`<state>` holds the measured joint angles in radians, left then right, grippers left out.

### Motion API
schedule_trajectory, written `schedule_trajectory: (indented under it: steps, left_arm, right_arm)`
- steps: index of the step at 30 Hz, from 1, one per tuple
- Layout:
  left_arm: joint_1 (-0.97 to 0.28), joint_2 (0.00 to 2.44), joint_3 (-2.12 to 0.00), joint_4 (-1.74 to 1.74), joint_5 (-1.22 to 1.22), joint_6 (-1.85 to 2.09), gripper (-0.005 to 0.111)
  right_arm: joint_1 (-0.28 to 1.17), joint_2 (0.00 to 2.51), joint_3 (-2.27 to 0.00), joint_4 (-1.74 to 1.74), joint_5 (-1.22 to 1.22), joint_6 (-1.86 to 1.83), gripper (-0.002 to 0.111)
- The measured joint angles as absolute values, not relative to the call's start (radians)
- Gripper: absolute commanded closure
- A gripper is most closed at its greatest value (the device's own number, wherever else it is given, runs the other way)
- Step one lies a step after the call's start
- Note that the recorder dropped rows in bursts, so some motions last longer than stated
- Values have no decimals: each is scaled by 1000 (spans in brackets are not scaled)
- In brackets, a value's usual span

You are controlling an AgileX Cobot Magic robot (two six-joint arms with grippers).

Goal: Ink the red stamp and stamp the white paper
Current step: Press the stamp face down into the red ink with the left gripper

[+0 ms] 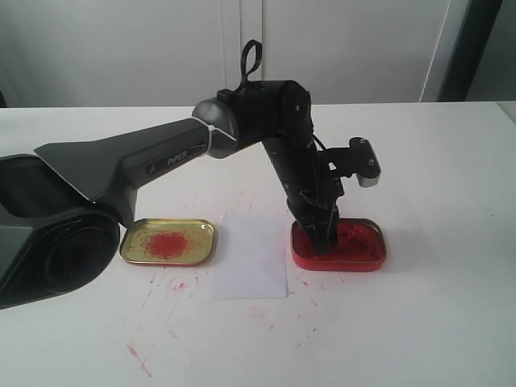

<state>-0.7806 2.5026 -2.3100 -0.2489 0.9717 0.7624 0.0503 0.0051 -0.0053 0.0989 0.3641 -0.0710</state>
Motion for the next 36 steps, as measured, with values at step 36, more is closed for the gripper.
schedule_trajectory:
  steps: [36]
  left_arm:
    - [-785,2408,-2283,-149,952,762,107]
  right_arm:
    - [50,5,-5,99,364,-71,108]
